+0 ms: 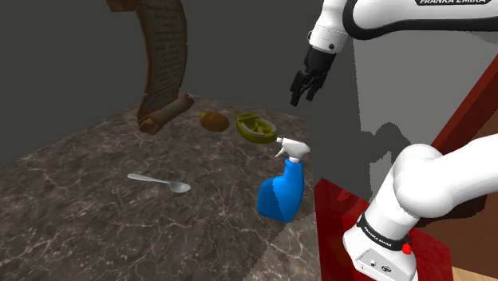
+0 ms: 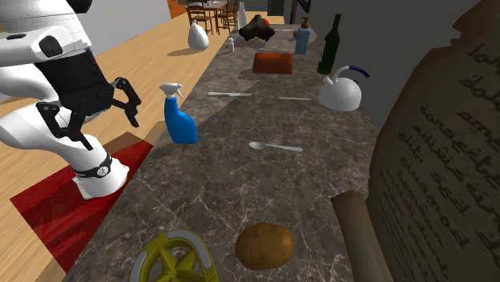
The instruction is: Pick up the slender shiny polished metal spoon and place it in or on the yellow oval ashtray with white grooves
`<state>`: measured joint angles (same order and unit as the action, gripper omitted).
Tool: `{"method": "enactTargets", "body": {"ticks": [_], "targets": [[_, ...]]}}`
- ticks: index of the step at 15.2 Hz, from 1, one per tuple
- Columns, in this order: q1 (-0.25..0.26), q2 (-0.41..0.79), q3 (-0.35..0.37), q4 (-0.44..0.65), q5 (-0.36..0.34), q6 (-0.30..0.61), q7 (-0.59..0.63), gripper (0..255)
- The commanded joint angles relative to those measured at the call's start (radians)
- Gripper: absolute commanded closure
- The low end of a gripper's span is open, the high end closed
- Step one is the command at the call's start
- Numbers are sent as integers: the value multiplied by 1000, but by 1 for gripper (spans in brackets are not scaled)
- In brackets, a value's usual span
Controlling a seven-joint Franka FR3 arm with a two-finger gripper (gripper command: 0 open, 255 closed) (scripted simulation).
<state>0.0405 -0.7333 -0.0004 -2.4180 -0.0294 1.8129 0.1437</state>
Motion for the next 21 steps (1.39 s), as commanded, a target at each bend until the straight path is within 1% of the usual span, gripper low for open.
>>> {"method": "enactTargets", "body": {"ticks": [1, 6, 12, 17, 21], "targets": [[18, 49, 19, 7, 19, 48, 13, 0], [61, 171, 69, 13, 57, 177, 42, 0], [106, 336, 129, 57, 88, 318, 74, 0], [136, 486, 180, 122, 95, 419, 104, 0], [159, 609, 218, 193, 84, 486, 132, 0]]}}
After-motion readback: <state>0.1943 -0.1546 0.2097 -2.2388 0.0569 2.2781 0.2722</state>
